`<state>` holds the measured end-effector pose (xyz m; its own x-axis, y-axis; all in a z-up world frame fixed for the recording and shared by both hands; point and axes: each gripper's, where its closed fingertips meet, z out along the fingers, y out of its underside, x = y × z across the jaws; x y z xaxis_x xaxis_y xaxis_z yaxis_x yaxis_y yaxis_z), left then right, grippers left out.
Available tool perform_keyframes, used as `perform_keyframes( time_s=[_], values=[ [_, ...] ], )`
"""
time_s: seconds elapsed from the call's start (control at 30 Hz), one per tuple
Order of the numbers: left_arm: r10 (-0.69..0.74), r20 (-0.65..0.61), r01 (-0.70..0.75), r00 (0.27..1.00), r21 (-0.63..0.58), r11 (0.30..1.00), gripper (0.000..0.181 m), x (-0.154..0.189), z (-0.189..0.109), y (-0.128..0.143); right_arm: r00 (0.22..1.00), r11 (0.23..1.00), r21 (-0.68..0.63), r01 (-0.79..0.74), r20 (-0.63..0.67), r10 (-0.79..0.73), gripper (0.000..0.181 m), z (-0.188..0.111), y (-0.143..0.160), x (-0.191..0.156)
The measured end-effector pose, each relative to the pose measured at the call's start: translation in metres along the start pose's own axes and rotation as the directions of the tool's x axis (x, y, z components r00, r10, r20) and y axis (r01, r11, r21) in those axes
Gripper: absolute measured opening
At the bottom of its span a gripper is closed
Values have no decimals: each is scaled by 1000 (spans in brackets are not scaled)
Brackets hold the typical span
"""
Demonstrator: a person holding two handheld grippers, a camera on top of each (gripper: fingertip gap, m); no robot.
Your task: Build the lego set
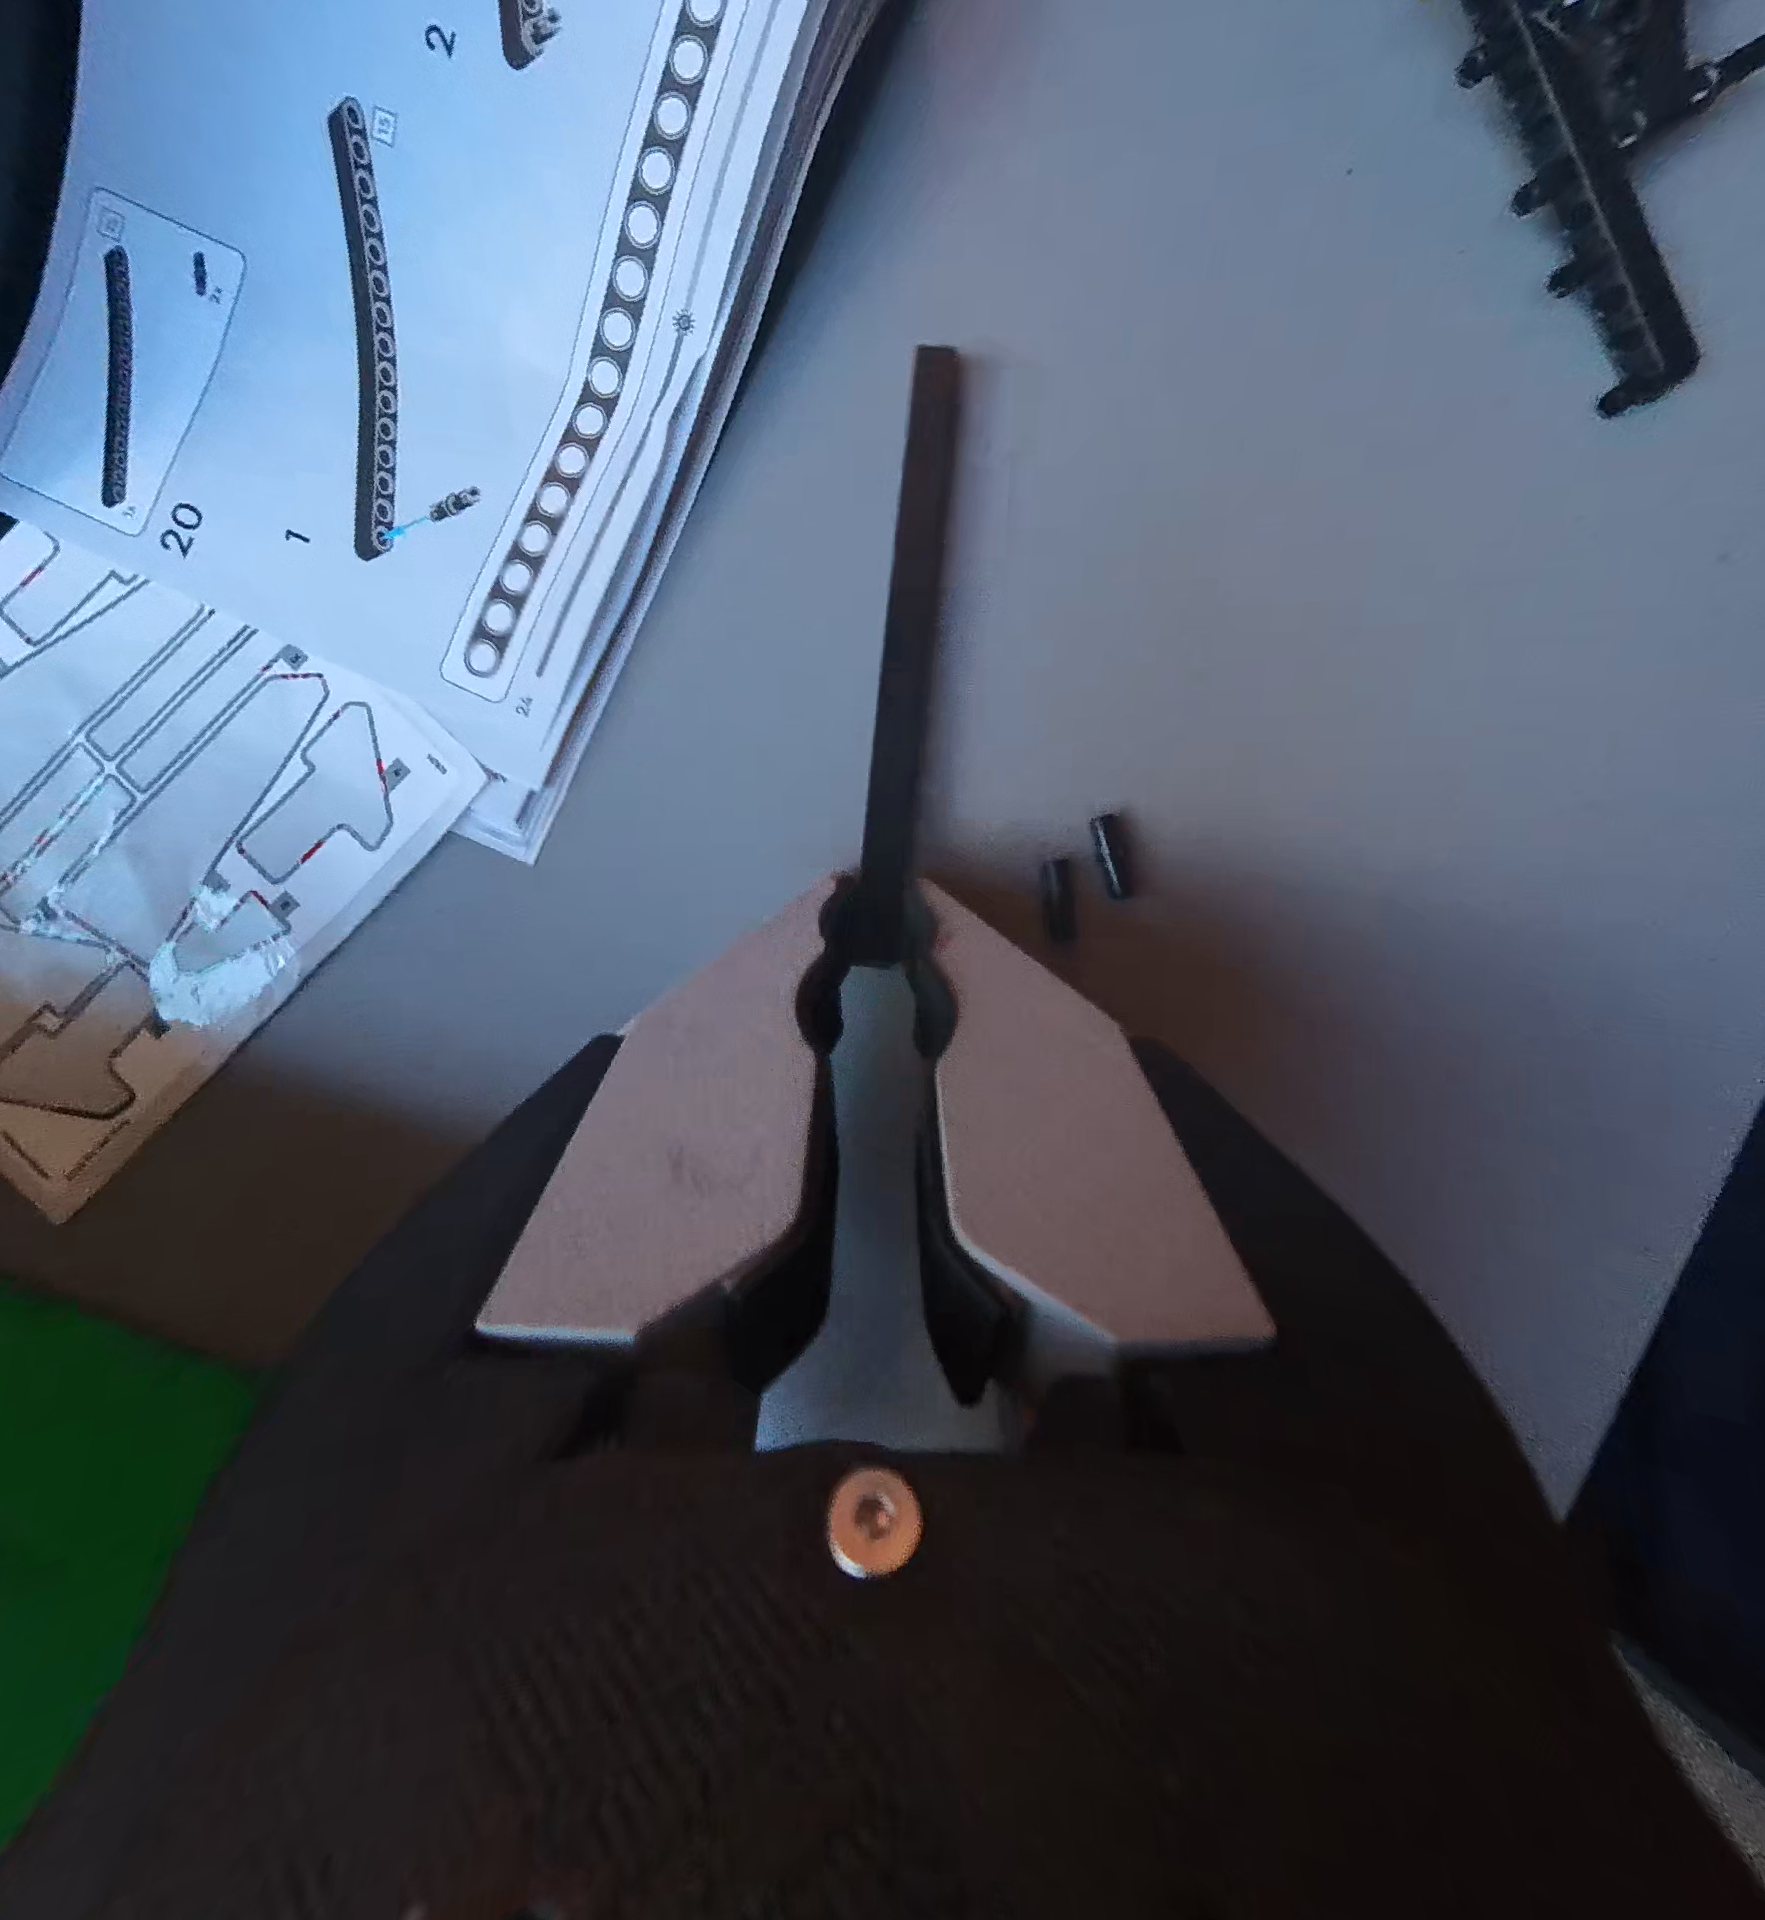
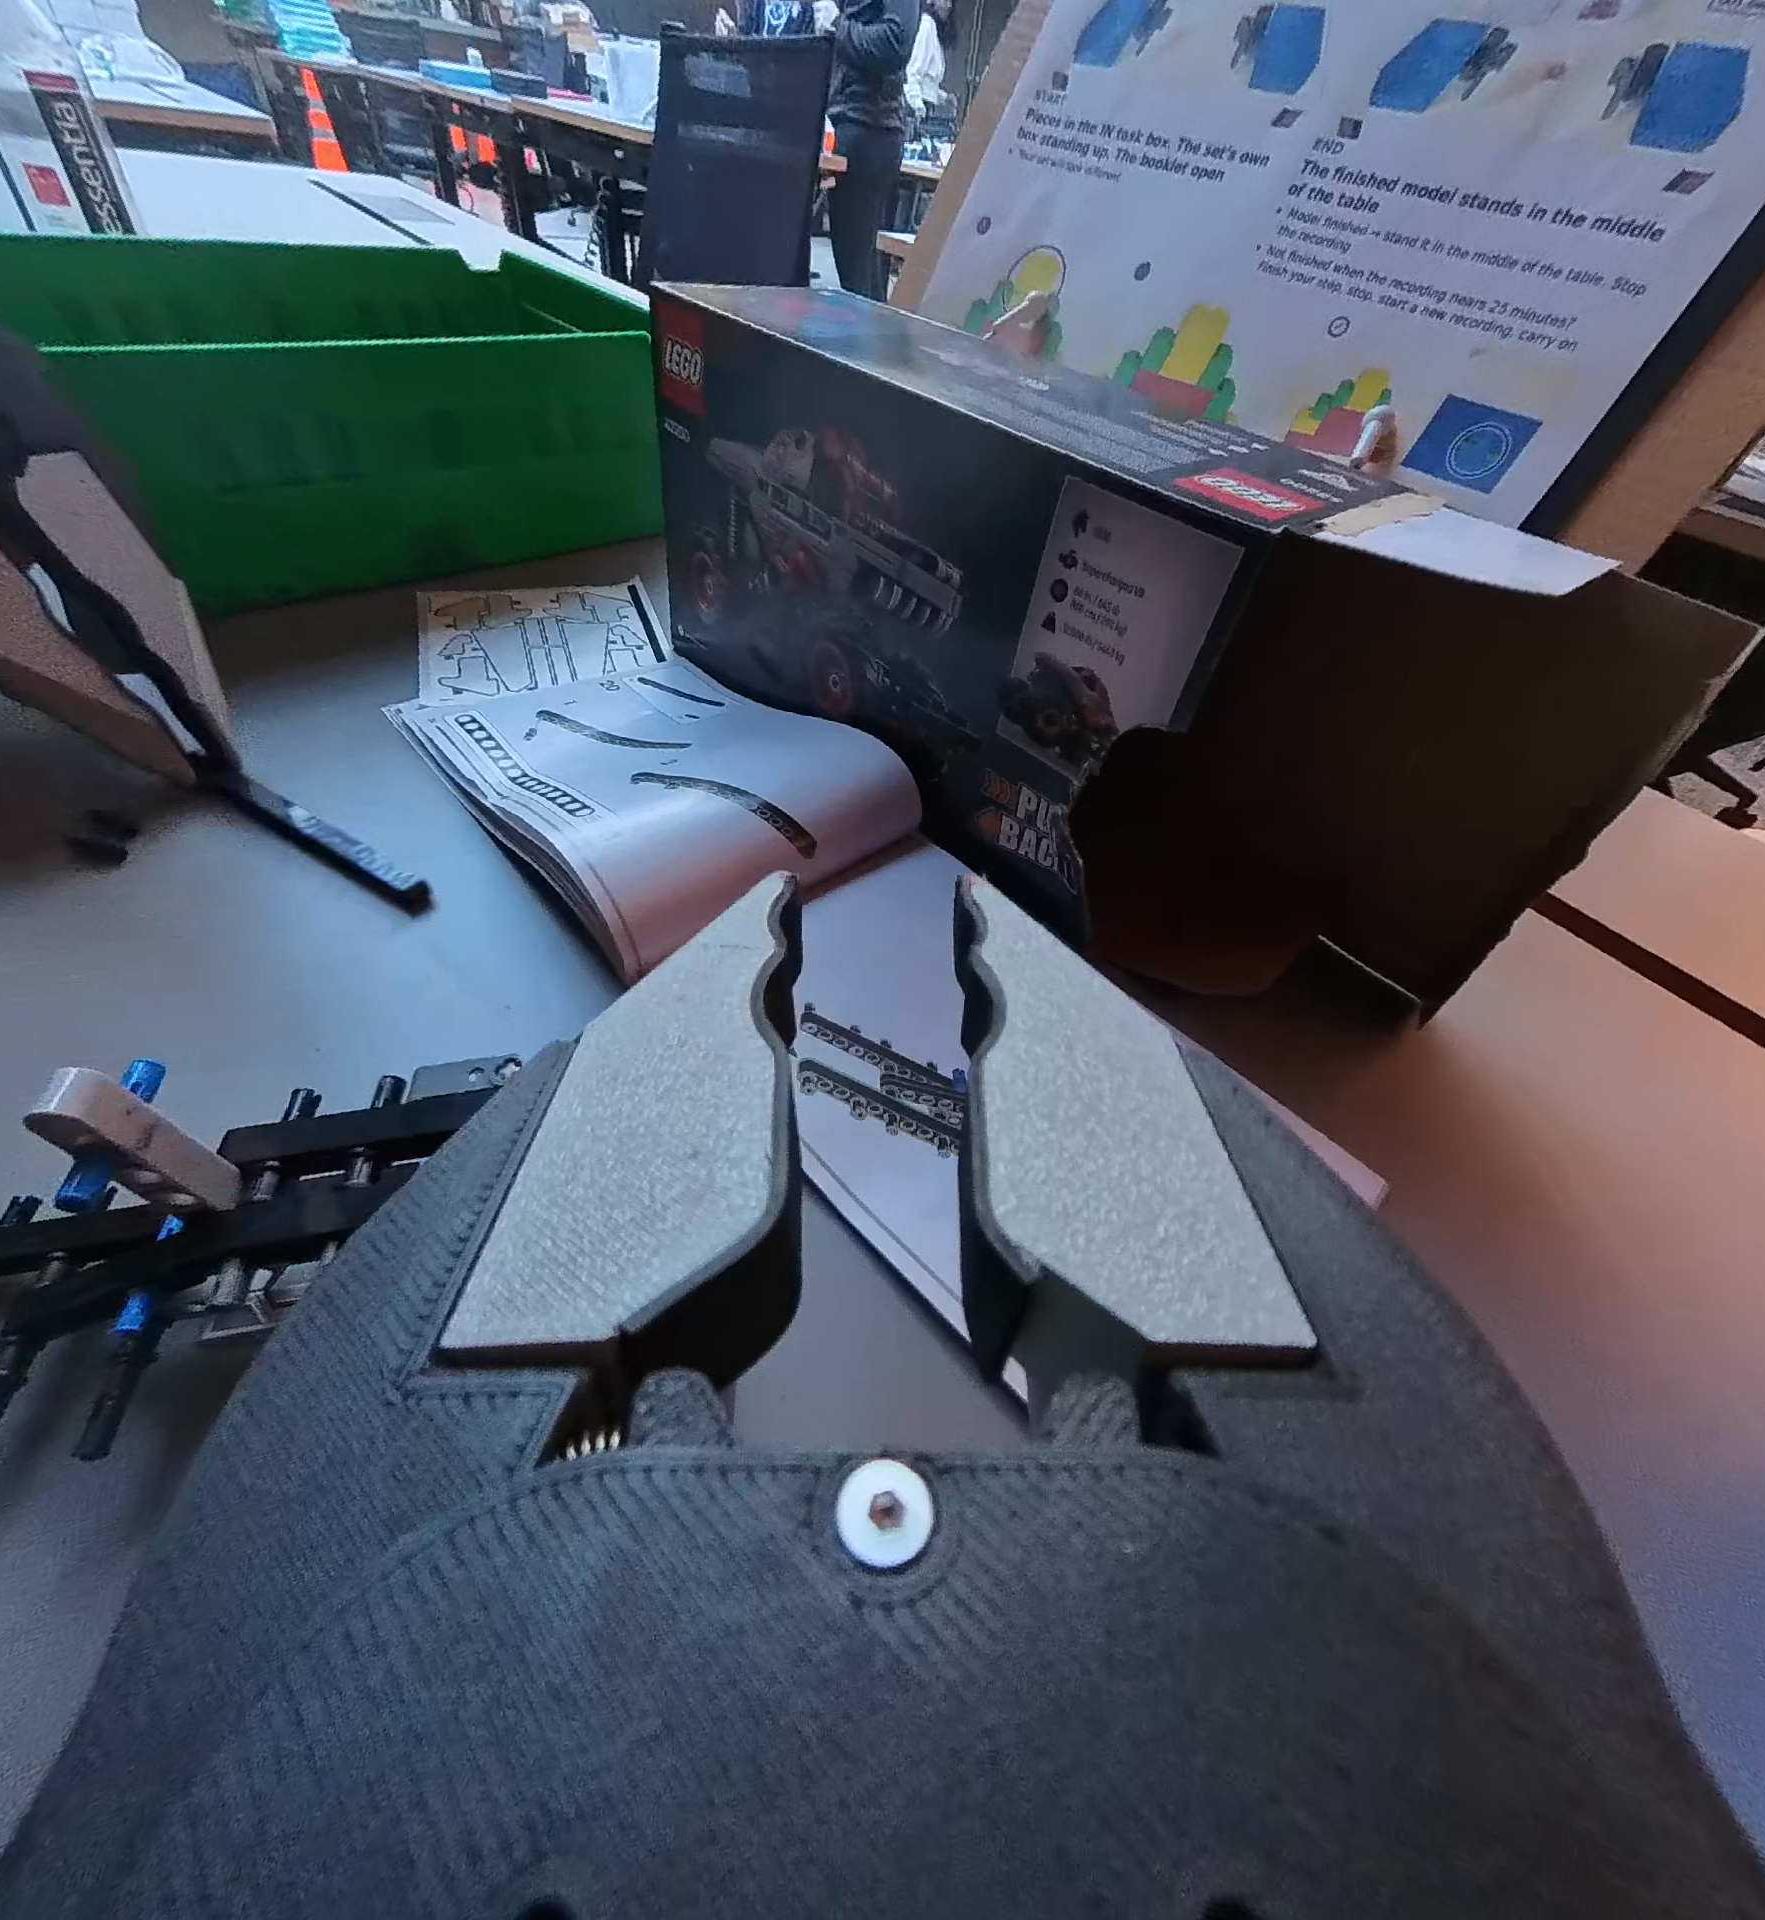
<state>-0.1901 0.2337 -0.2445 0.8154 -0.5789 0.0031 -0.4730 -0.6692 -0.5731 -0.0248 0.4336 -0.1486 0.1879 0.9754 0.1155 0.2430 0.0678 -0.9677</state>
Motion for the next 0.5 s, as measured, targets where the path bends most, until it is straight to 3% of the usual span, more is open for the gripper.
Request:
perform_keyframes(
  time_s=[0.03, 0.2, 0.4, 0.5],
  values=[
    [2, -2, -2, 1000, -2, 1000, 6, -2, 1, -1, 1000, 1000, 1, 0, 1, 0, 26, 0, 0, 0],
    [0, -40, 3, 999, 59, 998, 6, -6, -3, -25, 1000, 1000, 2, 18, -4, -18, 26, -2, -3, -1],
    [16, -122, 17, 992, 268, 963, 5, 3, -13, -79, 998, 999, -16, 52, -22, -52, 26, -3, -3, -1],
    [34, -147, 14, 988, 312, 950, 6, 8, -5, -85, 997, 997, -29, 70, -36, -71, 27, -4, -2, 1]
  ],
)
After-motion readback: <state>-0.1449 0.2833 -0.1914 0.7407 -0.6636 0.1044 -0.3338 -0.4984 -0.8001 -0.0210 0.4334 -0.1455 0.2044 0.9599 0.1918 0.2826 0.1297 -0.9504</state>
